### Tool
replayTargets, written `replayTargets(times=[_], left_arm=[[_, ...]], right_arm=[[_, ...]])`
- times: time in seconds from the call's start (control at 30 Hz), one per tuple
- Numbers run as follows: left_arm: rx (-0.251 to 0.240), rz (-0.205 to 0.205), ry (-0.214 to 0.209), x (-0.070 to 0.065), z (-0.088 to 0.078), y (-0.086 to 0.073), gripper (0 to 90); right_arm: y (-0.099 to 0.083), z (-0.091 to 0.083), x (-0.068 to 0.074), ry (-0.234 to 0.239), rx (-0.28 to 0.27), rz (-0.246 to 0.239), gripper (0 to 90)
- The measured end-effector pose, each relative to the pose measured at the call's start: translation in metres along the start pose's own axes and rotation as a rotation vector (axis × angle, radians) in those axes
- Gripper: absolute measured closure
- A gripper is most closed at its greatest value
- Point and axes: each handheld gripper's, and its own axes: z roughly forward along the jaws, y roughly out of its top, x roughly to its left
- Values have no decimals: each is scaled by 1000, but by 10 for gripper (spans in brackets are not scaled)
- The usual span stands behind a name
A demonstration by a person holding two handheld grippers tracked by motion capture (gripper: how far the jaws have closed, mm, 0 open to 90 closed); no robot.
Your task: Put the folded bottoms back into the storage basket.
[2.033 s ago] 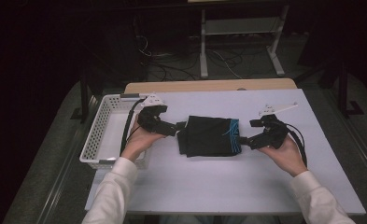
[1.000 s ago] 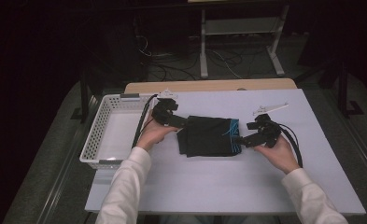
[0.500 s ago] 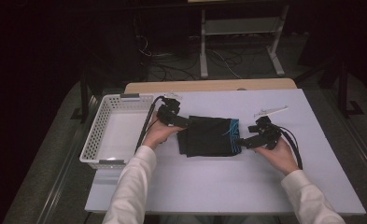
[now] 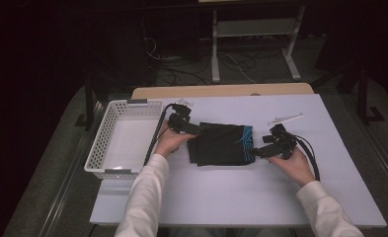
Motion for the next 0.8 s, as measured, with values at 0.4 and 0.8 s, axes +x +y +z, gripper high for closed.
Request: replayTargets(times=[0.4,0.8], left_arm=[[19,-52,-4,11,16,-8,0],[14,-82,-39,13,23,-12,44]], right_arm=[[-7,10,-5,31,69,50,76],[-8,14,-9,102,90,114,150]])
